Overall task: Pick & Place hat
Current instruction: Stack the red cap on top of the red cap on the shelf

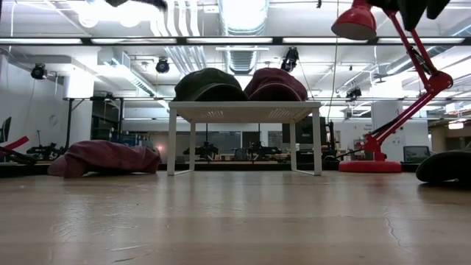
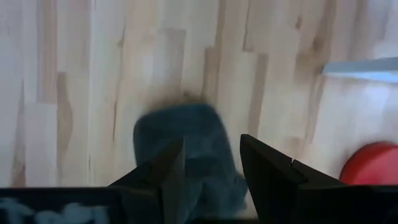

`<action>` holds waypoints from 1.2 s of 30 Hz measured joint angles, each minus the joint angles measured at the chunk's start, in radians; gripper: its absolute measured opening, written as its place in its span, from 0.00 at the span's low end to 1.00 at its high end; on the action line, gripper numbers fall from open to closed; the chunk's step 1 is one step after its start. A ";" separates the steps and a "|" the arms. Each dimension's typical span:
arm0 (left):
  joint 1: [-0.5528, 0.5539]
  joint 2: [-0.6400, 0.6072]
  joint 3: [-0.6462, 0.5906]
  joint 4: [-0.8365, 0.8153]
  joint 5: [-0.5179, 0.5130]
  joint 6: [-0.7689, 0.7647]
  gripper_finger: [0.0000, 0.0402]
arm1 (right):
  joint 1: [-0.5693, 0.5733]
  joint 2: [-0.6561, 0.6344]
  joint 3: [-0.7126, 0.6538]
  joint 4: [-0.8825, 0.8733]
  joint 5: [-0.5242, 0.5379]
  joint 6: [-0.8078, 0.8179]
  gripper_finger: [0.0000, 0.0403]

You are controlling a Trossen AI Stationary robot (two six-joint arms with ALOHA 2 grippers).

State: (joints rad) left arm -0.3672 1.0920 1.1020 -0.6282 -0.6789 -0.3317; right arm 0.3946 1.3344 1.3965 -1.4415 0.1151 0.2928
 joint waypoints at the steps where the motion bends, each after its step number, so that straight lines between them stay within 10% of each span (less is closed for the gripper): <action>1: 0.000 -0.004 -0.034 -0.001 -0.035 -0.042 0.00 | 0.000 -0.031 -0.029 0.034 0.017 0.007 0.37; 5: 0.000 0.003 -0.154 -0.010 -0.174 -0.173 0.00 | 0.000 -0.137 -0.146 0.165 0.096 0.026 0.35; 19: 0.036 0.024 -0.250 -0.352 -0.141 -0.433 0.28 | -0.030 -0.259 -0.393 0.267 0.258 -0.024 0.37; 36: 0.281 0.145 -0.353 -0.305 -0.080 -0.355 0.36 | -0.093 -0.260 -0.509 0.398 0.254 -0.079 0.31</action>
State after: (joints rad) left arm -0.0865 1.2373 0.7485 -0.9335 -0.7592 -0.6865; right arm 0.3012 1.0748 0.8875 -1.0437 0.3695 0.2137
